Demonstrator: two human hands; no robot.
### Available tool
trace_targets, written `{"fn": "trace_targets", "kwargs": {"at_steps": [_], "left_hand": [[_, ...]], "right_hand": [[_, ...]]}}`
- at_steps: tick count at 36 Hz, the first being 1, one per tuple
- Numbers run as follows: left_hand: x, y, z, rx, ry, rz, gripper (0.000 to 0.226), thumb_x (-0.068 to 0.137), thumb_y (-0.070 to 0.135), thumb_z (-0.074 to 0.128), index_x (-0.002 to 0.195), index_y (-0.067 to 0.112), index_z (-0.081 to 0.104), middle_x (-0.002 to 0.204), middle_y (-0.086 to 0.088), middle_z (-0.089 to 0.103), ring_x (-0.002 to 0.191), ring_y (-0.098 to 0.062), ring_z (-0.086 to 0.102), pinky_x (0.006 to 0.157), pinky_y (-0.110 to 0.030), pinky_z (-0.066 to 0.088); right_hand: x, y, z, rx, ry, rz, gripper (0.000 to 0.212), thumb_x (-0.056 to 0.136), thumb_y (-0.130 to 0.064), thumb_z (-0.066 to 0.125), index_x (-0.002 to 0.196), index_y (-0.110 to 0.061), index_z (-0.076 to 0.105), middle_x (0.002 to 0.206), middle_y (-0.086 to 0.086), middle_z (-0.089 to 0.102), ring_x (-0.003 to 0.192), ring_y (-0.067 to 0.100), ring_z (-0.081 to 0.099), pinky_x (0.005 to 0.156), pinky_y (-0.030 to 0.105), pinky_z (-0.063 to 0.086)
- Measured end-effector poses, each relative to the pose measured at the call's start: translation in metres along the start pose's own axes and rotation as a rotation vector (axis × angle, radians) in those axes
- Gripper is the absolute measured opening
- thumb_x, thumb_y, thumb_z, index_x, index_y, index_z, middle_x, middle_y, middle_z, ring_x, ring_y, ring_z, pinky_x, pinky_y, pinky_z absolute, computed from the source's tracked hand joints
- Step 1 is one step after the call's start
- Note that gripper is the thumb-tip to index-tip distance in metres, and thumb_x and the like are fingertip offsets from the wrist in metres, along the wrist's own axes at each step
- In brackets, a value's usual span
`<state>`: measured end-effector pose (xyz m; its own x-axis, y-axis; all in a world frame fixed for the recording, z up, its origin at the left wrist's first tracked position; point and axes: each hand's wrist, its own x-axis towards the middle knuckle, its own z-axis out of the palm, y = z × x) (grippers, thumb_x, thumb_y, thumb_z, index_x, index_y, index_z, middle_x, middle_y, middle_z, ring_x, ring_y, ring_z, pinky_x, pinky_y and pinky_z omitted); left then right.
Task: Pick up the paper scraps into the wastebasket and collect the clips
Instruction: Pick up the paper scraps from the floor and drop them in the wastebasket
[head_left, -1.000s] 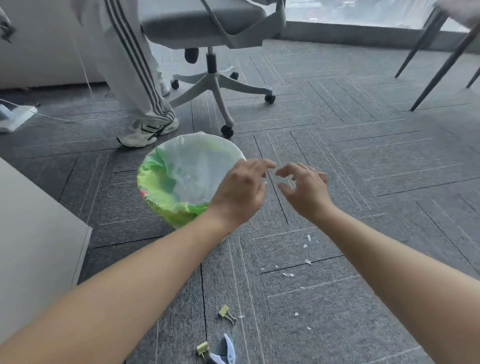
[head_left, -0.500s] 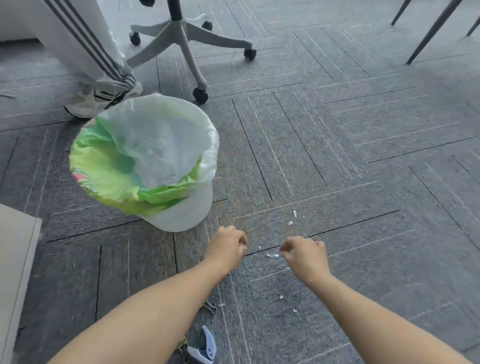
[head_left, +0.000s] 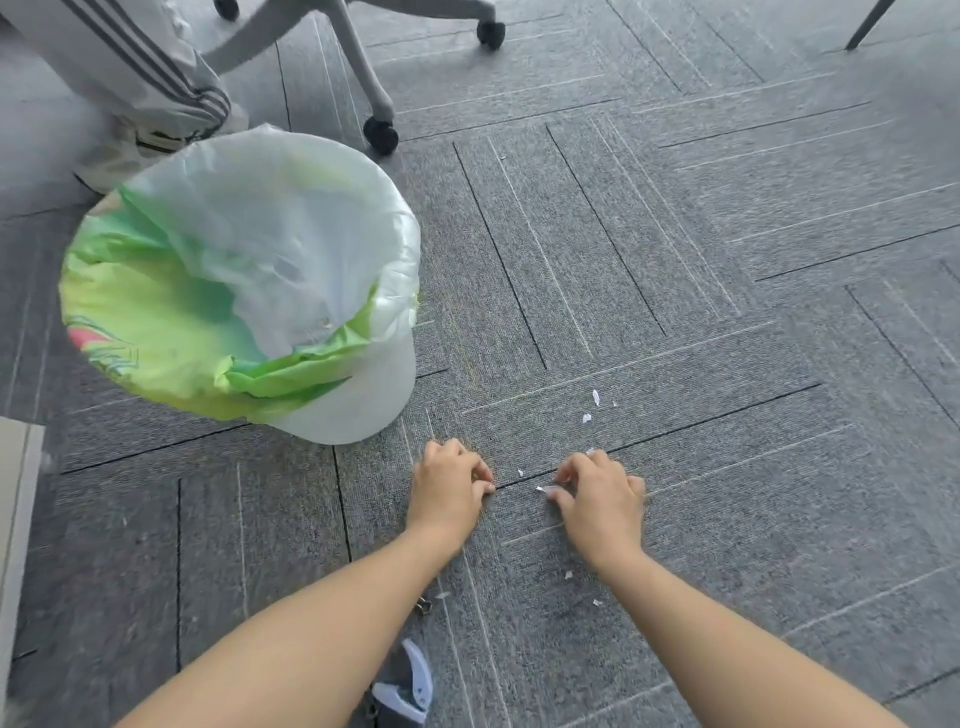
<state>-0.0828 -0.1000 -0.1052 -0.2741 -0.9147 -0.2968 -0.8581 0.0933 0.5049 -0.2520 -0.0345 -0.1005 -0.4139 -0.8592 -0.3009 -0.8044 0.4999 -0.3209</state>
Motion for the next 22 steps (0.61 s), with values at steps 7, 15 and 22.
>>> {"fn": "trace_targets", "kwargs": {"at_steps": [7,15,22], "left_hand": [[0.003,0.0,0.001,0.07,-0.03,0.05,0.006,0.089,0.041,0.063,0.087,0.035,0.064,0.099,0.017,0.051,0.104,-0.009,0.039,0.096,-0.03,0.031],[0.013,0.022,0.004,0.122,-0.054,0.183,0.006,0.089,0.044,0.061,0.09,0.038,0.063,0.102,0.019,0.049,0.109,-0.01,0.039,0.101,-0.035,0.024],[0.015,0.029,0.008,0.117,-0.048,0.182,0.007,0.086,0.04,0.067,0.091,0.036,0.064,0.108,0.015,0.048,0.111,-0.012,0.038,0.101,-0.035,0.028]], "right_hand": [[-0.002,0.004,0.001,0.032,0.013,0.024,0.013,0.085,-0.047,0.065,0.087,-0.036,0.06,0.098,-0.014,0.053,0.097,0.01,0.048,0.093,0.034,0.029],[-0.005,0.004,-0.003,0.01,0.02,0.01,0.014,0.085,-0.045,0.067,0.09,-0.036,0.057,0.098,-0.015,0.05,0.099,0.01,0.047,0.091,0.033,0.027],[0.001,0.004,-0.006,-0.039,-0.002,-0.014,0.023,0.083,-0.051,0.065,0.099,-0.038,0.054,0.106,-0.013,0.048,0.106,0.012,0.044,0.096,0.037,0.029]]}}
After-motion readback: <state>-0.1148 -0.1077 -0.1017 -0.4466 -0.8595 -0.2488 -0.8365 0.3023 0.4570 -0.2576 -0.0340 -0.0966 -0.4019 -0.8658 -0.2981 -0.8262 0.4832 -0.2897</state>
